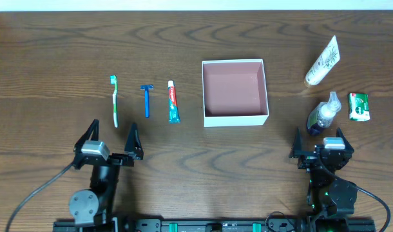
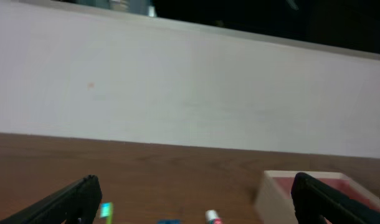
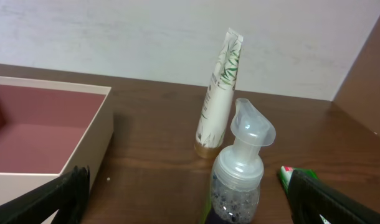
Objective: Pack container
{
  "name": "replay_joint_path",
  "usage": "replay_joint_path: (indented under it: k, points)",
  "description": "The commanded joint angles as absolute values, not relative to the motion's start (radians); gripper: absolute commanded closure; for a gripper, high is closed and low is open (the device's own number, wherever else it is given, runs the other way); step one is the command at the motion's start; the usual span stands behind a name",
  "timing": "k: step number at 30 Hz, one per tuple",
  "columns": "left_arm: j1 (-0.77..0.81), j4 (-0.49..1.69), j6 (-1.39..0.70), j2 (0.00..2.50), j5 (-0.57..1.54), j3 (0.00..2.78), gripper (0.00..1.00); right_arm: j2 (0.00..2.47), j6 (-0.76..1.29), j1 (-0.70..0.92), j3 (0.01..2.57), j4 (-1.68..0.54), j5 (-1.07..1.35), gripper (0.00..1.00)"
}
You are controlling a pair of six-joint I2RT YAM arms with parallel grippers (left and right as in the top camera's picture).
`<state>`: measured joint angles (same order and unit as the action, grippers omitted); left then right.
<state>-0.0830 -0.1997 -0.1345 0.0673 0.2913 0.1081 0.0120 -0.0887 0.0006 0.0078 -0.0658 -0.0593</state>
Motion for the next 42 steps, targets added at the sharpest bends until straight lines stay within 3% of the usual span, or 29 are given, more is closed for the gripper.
replay_joint_path:
  k: [1,9,16,21,34,42]
  points:
    - [-0.079,-0.171,-0.147,0.197,0.407,0.277,0.02,0.005,-0.102,0.007,0.006,-0.070,-0.056,0.01]
    - [-0.079,0.076,0.006,0.788,0.670,0.790,0.02,0.005,-0.102,0.007,0.006,-0.070,-0.055,0.01]
    - [-0.057,0.541,0.007,1.275,0.664,1.335,0.02,0.005,-0.102,0.007,0.006,-0.070,-0.056,0.01]
    - [-0.003,0.723,0.007,1.483,0.559,1.590,0.02,0.005,-0.102,0.007,0.006,-0.070,-0.055,0.01]
    - [0.204,0.928,-0.028,1.623,0.212,1.663,0.02,0.005,-0.102,0.007,0.006,-0.070,-0.056,0.01]
    - [0.295,0.862,-0.070,1.729,0.173,1.662,0.02,0.005,-0.102,0.007,0.006,-0.070,-0.055,0.01]
